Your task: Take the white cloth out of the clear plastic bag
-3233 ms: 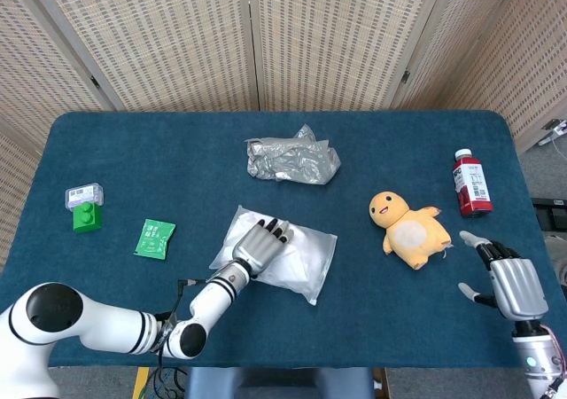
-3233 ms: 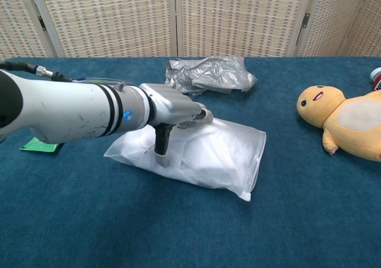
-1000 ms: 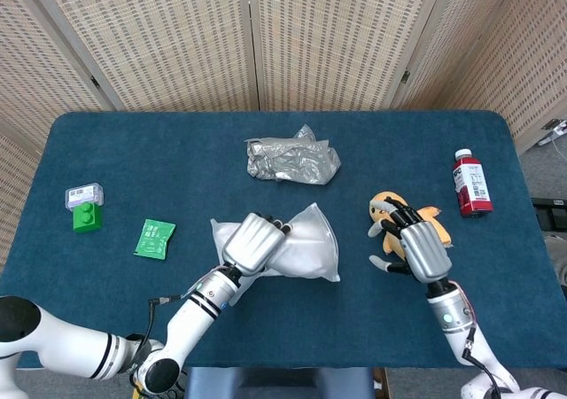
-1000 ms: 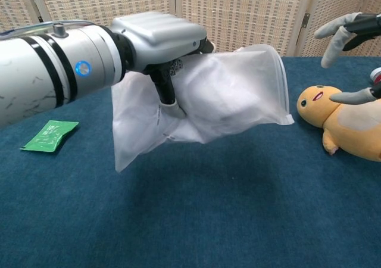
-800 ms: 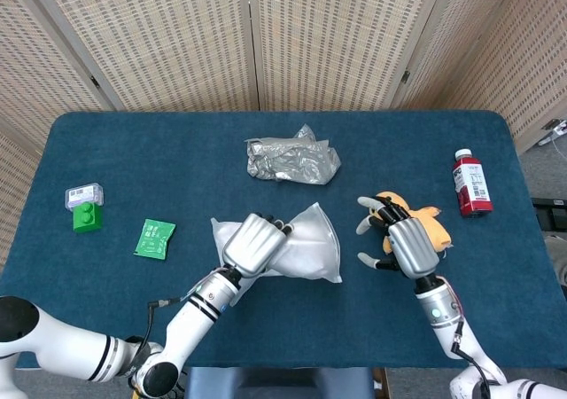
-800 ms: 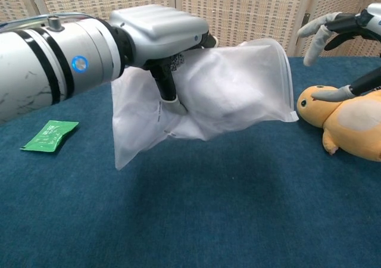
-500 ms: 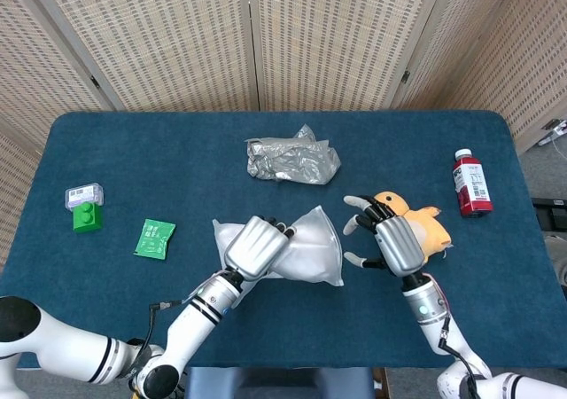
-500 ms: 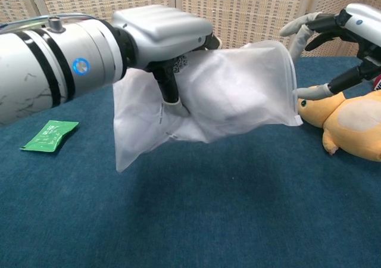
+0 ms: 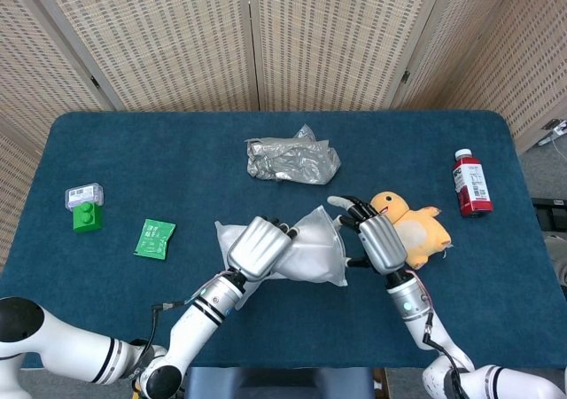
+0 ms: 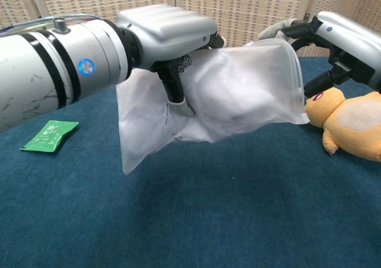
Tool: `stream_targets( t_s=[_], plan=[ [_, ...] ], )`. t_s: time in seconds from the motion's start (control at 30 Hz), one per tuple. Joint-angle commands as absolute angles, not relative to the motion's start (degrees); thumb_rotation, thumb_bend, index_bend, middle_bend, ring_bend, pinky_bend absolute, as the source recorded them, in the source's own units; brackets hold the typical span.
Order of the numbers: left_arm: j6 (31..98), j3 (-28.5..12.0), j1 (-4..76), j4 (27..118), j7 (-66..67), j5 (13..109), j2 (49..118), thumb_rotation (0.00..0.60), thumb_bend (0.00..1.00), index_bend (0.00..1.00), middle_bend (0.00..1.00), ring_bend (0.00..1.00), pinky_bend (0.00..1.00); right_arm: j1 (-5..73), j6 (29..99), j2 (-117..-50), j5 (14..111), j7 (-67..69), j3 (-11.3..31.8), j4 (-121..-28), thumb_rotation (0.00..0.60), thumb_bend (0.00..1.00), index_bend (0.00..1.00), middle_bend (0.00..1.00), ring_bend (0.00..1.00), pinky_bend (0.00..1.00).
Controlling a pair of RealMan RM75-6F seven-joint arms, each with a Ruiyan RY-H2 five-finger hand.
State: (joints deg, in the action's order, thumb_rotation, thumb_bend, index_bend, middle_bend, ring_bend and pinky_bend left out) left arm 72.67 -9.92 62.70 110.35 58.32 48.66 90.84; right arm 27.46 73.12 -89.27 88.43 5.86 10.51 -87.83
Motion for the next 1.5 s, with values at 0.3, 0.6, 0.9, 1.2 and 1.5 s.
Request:
stream_targets(
  t_s=[0.3, 0.6, 0.9, 1.2, 1.5],
  plan=[
    [72.6, -10.2, 62.6, 110.6, 58.6, 48.8, 90.9, 0.600, 0.00, 0.38, 0.56, 0.50, 0.63, 28.8, 71.7, -90.1, 87.6, 4.9, 10.1, -88.1, 0.600, 0.00, 0.53, 0.17, 0.11, 0.25],
    [72.6, -10.7, 62.6, 111.1, 58.6, 48.6, 90.6, 0.600, 0.00, 0.38, 0.56, 0.50, 0.63, 30.1, 70.6, -91.2, 86.8, 4.2, 10.2, -88.0, 0.600, 0.14, 0.53, 0.16, 0.09, 0.23],
    [72.9, -10.5, 62.0, 111.5, 58.2, 48.5, 90.3, 0.600, 0.00, 0.38, 0.56, 0.50, 0.63, 31.3, 70.1, -92.9, 85.4, 2.6, 11.1, -87.6, 0.600, 0.50, 0.64, 0.17, 0.09, 0.23],
    [72.8, -9.4, 60.9, 111.0, 57.3, 48.2, 90.3, 0.600, 0.00, 0.38, 0.56, 0.50, 0.63, 31.9, 70.5, -93.4, 84.6, 1.1, 11.7, -87.7, 0.600, 0.55, 0.74, 0.20, 0.09, 0.23],
    [73.3, -8.9, 59.9, 111.3, 57.6, 46.1, 89.6, 0.600, 0.00, 0.26, 0.56, 0.49, 0.63, 33.4, 69.7, -93.6, 83.8, -0.7, 12.9, -87.9, 0.600, 0.55, 0.77, 0.21, 0.09, 0.23]
  ],
)
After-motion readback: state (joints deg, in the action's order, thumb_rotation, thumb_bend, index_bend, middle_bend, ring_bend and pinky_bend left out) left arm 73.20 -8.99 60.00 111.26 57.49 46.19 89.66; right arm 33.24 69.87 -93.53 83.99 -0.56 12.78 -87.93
